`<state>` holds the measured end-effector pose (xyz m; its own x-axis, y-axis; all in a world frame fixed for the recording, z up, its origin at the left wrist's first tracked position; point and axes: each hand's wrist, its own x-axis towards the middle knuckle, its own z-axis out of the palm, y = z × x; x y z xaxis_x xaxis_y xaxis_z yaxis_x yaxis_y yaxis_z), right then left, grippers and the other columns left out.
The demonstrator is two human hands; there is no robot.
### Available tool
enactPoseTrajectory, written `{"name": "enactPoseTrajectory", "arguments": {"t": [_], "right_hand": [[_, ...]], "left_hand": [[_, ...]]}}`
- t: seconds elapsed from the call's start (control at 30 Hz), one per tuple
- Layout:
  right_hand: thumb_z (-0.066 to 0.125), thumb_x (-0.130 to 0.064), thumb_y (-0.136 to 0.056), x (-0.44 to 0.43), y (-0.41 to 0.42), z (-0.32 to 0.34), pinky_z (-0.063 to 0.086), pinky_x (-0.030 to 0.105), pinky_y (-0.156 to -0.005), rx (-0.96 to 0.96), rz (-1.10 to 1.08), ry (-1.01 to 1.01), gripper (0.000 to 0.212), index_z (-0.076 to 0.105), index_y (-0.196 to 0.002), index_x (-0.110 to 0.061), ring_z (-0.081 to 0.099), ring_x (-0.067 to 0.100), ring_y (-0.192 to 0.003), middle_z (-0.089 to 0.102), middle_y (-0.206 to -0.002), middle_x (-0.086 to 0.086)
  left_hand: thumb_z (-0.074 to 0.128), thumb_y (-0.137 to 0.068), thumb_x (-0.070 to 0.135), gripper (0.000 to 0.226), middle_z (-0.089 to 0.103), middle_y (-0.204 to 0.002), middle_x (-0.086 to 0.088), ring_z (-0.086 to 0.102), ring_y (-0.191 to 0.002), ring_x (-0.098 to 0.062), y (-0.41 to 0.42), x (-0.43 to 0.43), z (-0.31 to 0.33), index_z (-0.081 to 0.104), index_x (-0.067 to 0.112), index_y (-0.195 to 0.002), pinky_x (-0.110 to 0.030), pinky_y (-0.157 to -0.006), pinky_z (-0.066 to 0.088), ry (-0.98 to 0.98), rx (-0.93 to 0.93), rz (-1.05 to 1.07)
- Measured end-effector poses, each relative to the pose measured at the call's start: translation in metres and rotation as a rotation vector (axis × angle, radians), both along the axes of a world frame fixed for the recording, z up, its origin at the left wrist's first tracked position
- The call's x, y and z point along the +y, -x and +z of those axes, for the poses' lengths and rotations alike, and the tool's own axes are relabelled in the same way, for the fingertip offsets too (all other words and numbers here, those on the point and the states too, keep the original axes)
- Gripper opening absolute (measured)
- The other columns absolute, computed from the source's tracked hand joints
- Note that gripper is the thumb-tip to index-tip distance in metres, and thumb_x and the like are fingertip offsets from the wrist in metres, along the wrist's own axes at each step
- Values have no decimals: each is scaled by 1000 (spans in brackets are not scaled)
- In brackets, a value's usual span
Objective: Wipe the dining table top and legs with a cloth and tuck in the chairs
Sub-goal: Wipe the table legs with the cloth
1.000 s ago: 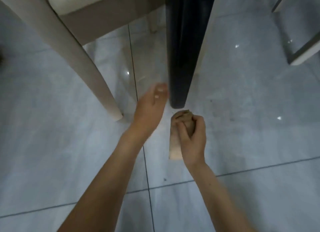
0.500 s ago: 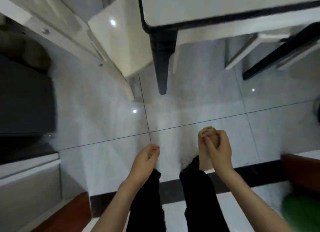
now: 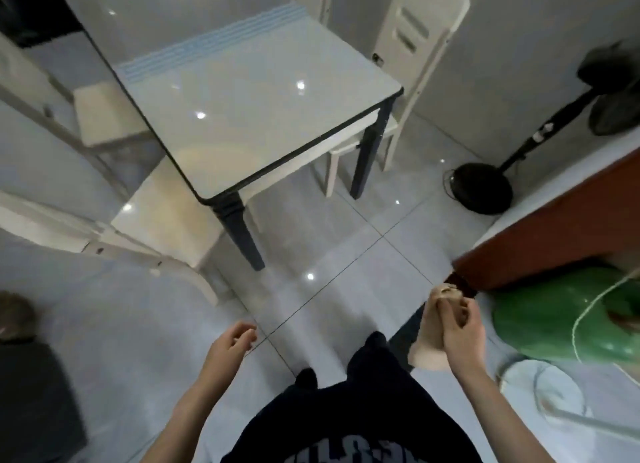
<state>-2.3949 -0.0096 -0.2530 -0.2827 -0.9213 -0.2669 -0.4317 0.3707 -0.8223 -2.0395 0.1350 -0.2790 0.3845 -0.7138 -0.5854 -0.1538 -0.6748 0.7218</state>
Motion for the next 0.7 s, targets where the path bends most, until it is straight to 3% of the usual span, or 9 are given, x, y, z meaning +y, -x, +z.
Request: {"name": "enactPoseTrajectory", "arguments": {"t": [0.1,0.27,0.33,0.43,0.6,0.7], "right_hand": [[58,-28,-95,25,40,-3,38,34,-81,9,-221,-31,27,52,-114,-10,54,28,-97,55,-103,8],[58,-29,-95,40,104,-9,37,35,-84,31,-473,-82,39,51,-123,-3,49,23,-96,52,-105,7],[57,-30,-95,33,127,-12,37,35,-81,25,-537,-100,34,53,-117,-4,50,26,-94,53,-103,9],[57,-32,-95,8,163,-19,38,36,-79,12,-575,-150,25,51,-106,-11,49,26,-90,54,-100,10],[58,-34,-95,-65,220,-24,40,36,-83,-19,-497,-164,39,51,-121,-6,51,25,-95,54,-105,8],[58,-30,-95,-126,241,-16,37,33,-81,-25,-367,-120,33,53,-117,-6,51,25,-95,54,-102,8]], "left_hand": [[52,-85,36,22,71,-90,-4,66,-87,-26,6,-12,-8,66,21,-92,-40,-80,50,-32,-3,-36],[51,-95,26,17,70,-91,-4,65,-86,-24,47,-72,-9,66,19,-97,-38,-80,51,-13,15,-179],[49,-97,21,16,69,-90,-4,64,-83,-21,74,-104,-9,65,18,-97,-35,-80,50,-9,34,-234],[49,-97,16,17,69,-87,-7,62,-78,-20,119,-148,-15,65,14,-96,-34,-76,48,-18,51,-274],[50,-96,16,17,70,-87,-9,61,-76,-23,187,-197,-26,66,15,-94,-34,-74,47,-72,61,-184],[49,-96,16,17,69,-88,-12,61,-78,-26,217,-215,-23,66,13,-94,-36,-74,47,-83,67,-102]]}}
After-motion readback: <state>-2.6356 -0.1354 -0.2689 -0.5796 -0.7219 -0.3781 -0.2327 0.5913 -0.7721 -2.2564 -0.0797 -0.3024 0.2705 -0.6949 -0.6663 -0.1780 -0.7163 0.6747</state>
